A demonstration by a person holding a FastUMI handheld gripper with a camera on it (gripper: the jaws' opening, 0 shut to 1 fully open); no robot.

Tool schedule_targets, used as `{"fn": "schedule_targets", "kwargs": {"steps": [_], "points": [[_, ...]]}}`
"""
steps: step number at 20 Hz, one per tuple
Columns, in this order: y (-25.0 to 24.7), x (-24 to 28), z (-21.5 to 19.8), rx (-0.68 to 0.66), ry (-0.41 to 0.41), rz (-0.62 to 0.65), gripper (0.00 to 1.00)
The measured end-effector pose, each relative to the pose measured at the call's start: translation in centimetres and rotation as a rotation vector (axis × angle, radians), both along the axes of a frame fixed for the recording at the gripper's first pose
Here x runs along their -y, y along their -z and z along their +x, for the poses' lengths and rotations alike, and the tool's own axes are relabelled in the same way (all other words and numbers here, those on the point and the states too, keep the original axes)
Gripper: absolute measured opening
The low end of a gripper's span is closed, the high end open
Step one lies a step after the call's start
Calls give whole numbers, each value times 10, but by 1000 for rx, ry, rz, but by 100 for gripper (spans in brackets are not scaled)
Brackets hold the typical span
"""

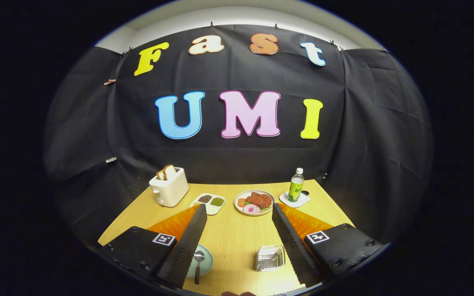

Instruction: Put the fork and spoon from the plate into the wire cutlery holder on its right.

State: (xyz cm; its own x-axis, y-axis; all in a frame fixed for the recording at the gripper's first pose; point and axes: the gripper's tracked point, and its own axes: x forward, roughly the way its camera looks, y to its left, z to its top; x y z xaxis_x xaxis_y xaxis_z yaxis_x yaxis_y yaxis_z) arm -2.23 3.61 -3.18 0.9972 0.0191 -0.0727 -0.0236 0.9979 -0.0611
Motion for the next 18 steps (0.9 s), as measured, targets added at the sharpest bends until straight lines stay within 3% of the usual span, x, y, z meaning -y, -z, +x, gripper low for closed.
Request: {"fn": "schedule_targets", "kwargs": {"steps": [3, 9, 13, 18], "points": [[8, -5, 1, -24, -9, -4, 99], [48, -38, 8, -132, -104, -34, 99], [96, -61, 10, -272, -161, -40, 99], [171, -84, 12, -457, -204, -141, 99]]}}
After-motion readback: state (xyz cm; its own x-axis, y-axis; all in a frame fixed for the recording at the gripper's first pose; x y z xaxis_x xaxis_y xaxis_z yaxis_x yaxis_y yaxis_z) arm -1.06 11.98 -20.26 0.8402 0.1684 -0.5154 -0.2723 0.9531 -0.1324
